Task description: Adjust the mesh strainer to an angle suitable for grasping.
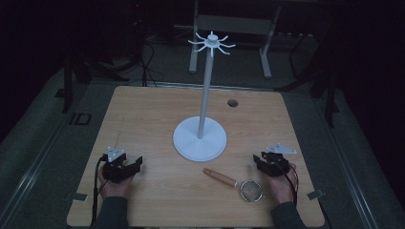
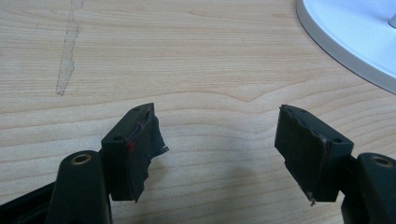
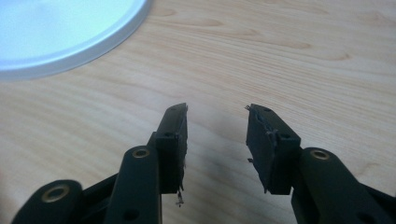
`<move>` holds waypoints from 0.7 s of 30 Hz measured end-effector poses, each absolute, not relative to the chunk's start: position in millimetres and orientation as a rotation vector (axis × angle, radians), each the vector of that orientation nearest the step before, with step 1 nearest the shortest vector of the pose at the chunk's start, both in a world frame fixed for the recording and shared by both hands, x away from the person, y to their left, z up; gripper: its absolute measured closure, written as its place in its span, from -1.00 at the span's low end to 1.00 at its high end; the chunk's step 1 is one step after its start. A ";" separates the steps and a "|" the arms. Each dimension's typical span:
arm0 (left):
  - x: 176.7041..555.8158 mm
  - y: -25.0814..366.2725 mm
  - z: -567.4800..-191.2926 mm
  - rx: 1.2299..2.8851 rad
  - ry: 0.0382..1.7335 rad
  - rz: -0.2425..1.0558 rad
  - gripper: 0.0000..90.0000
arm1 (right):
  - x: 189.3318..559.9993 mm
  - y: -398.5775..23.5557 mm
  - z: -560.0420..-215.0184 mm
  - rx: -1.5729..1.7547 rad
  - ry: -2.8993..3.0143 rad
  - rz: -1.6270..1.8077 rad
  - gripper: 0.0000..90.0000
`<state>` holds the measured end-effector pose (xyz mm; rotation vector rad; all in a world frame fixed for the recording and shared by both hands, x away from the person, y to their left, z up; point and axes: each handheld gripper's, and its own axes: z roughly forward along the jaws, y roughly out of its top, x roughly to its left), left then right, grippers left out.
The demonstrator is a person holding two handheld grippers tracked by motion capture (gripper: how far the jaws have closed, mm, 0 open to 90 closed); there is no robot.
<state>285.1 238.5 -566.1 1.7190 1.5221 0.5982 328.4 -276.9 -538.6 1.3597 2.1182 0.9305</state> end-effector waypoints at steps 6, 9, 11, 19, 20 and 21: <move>285.0 238.5 -566.1 1.720 1.520 0.602 -0.32 | 320.6 -263.6 -527.4 1.248 2.182 0.872 0.49; 284.9 238.5 -566.1 1.720 1.520 0.602 -0.32 | 316.4 -254.6 -516.0 1.195 2.240 0.838 0.46; 284.8 238.5 -566.1 1.721 1.519 0.602 -0.32 | 315.7 -251.7 -509.2 1.181 2.272 0.824 0.43; 284.9 238.4 -566.2 1.721 1.516 0.602 -0.32 | 315.7 -239.1 -486.0 1.058 2.401 0.770 0.36; 284.9 238.4 -566.2 1.721 1.515 0.603 -0.32 | 315.6 -236.7 -484.3 1.043 2.413 0.759 0.34; 284.9 238.4 -566.2 1.721 1.515 0.603 -0.32 | 315.6 -234.3 -482.7 1.028 2.422 0.746 0.31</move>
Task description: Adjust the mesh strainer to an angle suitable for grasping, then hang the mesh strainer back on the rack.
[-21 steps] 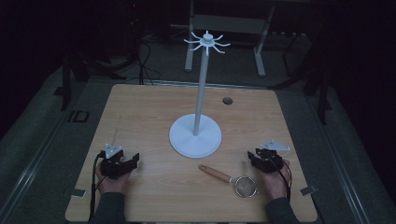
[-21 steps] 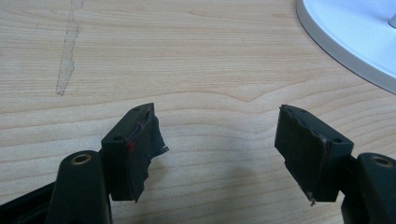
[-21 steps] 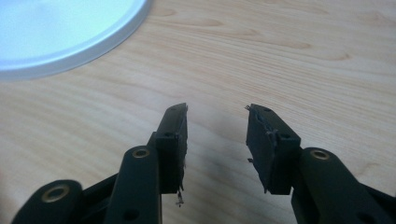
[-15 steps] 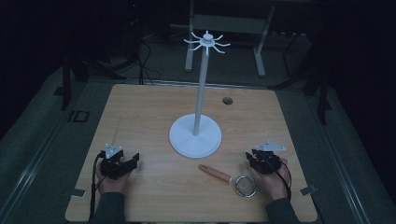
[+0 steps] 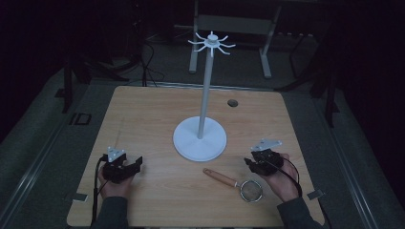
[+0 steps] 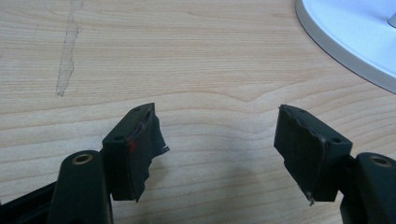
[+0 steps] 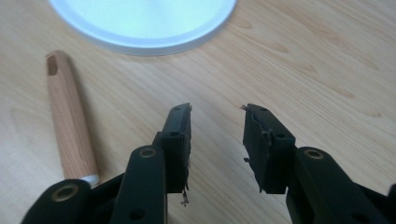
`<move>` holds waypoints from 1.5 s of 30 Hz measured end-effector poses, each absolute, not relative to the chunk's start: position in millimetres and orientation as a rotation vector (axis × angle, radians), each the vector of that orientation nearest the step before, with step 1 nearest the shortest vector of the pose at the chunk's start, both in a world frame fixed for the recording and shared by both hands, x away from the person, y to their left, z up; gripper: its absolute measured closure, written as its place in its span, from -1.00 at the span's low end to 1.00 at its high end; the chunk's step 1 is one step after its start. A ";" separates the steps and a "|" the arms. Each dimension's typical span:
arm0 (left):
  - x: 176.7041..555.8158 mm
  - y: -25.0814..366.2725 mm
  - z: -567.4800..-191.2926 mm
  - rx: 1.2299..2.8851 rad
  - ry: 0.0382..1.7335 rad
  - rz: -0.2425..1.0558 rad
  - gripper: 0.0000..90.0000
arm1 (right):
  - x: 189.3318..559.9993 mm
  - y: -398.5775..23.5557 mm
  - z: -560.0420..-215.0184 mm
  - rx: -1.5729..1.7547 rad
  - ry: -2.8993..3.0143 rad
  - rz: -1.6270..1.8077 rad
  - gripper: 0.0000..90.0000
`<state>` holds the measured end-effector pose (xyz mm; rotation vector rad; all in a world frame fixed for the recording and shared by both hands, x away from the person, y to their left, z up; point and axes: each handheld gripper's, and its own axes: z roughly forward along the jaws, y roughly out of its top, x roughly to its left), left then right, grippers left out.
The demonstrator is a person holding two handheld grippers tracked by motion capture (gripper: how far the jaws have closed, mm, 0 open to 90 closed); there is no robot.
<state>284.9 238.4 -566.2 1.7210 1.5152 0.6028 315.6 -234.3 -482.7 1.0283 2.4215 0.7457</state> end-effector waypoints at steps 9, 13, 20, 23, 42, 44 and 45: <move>284.9 238.2 -566.3 1.721 1.515 0.601 -0.30 | 320.8 -216.9 -475.2 0.974 2.523 0.687 0.21; 285.1 238.5 -566.3 1.721 1.517 0.599 -0.29 | 322.4 -212.1 -473.5 0.936 2.538 0.674 0.20; 285.0 238.4 -566.2 1.721 1.514 0.601 -0.30 | 323.8 -207.9 -473.3 0.889 2.583 0.644 0.17; 285.0 238.5 -566.2 1.722 1.514 0.600 -0.30 | 323.5 -206.8 -473.4 0.880 2.596 0.637 0.15; 285.0 237.8 -566.3 1.721 1.513 0.600 -0.31 | 329.4 -201.9 -474.9 0.825 2.686 0.595 0.08; 285.0 237.8 -566.3 1.721 1.513 0.600 -0.31 | 329.3 -200.4 -475.0 0.807 2.695 0.584 0.08; 285.0 237.9 -566.3 1.722 1.513 0.600 -0.31 | 329.0 -199.6 -475.0 0.805 2.700 0.582 0.08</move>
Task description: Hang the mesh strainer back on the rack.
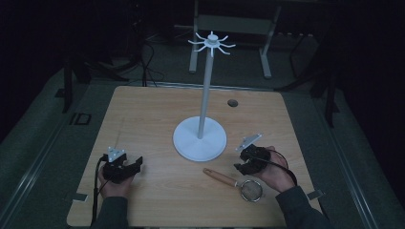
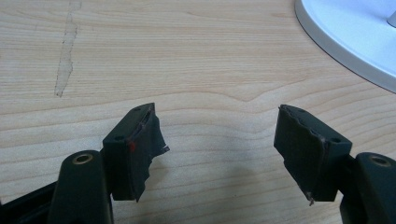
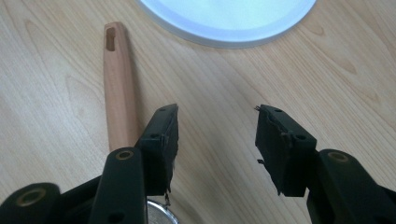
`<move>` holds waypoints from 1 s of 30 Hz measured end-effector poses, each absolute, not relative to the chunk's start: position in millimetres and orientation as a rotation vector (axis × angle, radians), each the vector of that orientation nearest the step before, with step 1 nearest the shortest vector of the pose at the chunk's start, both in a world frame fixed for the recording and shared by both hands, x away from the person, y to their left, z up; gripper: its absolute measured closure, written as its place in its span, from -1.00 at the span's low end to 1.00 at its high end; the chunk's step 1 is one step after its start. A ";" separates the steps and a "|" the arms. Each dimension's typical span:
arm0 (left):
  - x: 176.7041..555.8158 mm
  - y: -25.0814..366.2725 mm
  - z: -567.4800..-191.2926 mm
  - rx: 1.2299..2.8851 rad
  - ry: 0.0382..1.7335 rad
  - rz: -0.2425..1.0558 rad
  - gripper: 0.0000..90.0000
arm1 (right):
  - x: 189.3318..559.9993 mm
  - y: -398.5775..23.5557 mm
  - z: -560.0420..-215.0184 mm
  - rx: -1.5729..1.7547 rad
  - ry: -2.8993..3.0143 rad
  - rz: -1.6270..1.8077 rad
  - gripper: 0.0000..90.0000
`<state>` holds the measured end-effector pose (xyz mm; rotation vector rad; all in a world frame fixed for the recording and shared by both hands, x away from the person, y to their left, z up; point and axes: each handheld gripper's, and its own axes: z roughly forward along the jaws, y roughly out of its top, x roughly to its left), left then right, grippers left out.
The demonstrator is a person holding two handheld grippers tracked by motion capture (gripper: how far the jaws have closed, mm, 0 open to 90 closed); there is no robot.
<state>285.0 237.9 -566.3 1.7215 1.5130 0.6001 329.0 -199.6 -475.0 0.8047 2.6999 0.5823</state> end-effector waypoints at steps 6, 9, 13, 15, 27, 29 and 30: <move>285.0 237.9 -566.4 1.720 1.513 0.600 -0.32 | 326.7 -194.1 -477.3 0.757 2.735 0.567 0.10; 285.0 237.9 -566.3 1.721 1.512 0.599 -0.32 | 326.0 -192.4 -478.5 0.744 2.748 0.562 0.10; 285.1 237.9 -566.4 1.720 1.513 0.599 -0.32 | 323.1 -188.7 -481.3 0.716 2.781 0.548 0.10; 285.0 237.9 -566.4 1.720 1.513 0.599 -0.32 | 322.0 -187.4 -482.5 0.708 2.795 0.538 0.09; 285.1 237.8 -566.4 1.721 1.513 0.598 -0.32 | 317.3 -181.4 -492.9 0.680 2.879 0.451 0.14; 285.1 237.9 -566.4 1.722 1.512 0.597 -0.32 | 315.6 -179.2 -495.9 0.659 2.915 0.437 0.26; 285.1 237.8 -566.4 1.721 1.512 0.597 -0.32 | 315.6 -179.2 -495.9 0.659 2.915 0.437 0.26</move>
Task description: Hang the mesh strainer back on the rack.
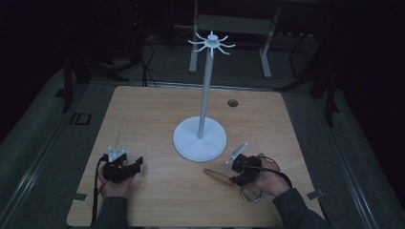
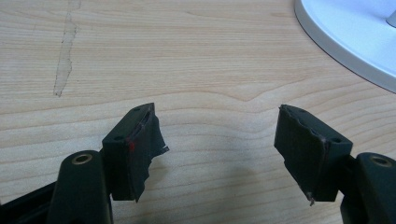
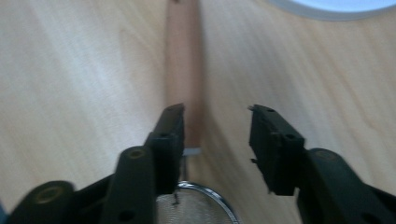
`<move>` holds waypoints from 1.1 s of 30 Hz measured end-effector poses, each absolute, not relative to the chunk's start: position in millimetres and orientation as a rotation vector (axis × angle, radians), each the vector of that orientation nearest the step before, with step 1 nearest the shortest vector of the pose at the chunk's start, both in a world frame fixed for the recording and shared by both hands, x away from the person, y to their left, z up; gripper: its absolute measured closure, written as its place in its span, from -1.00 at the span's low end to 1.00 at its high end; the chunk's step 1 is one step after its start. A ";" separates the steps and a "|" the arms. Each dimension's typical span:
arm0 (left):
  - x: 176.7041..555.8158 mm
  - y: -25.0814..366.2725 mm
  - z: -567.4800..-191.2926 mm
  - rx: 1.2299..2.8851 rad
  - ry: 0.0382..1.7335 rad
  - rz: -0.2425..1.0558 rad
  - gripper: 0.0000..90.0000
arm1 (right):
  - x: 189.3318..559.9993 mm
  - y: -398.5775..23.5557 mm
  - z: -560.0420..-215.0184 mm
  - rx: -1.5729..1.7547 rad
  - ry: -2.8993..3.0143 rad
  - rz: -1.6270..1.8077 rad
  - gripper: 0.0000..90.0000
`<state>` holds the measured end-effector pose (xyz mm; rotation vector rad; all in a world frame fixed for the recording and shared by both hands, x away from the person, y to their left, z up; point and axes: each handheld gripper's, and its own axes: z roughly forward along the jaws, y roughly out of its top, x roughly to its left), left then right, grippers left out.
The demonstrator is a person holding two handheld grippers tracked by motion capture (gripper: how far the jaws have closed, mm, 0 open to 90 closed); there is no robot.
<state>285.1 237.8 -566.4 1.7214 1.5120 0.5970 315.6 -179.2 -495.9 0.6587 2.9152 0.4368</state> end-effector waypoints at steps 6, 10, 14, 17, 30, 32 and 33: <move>285.0 237.8 -566.3 1.722 1.512 0.597 -0.32 | 313.2 -173.9 -502.0 0.646 2.975 0.395 0.36; 285.1 237.8 -566.4 1.723 1.512 0.597 -0.32 | 314.3 -172.6 -505.6 0.650 2.993 0.371 0.37; 285.1 237.8 -566.3 1.723 1.512 0.597 -0.32 | 315.9 -171.0 -511.5 0.664 3.024 0.325 0.39; 285.0 237.8 -566.3 1.723 1.512 0.597 -0.32 | 316.5 -170.1 -513.7 0.671 3.038 0.304 0.40; 285.0 237.8 -566.3 1.723 1.511 0.597 -0.32 | 320.2 -166.6 -523.1 0.677 3.070 0.243 0.51; 285.1 237.7 -566.3 1.723 1.511 0.598 -0.32 | 320.4 -166.7 -523.1 0.680 3.071 0.246 0.52; 285.0 237.8 -566.3 1.723 1.511 0.597 -0.32 | 321.3 -167.6 -523.0 0.685 3.071 0.246 0.53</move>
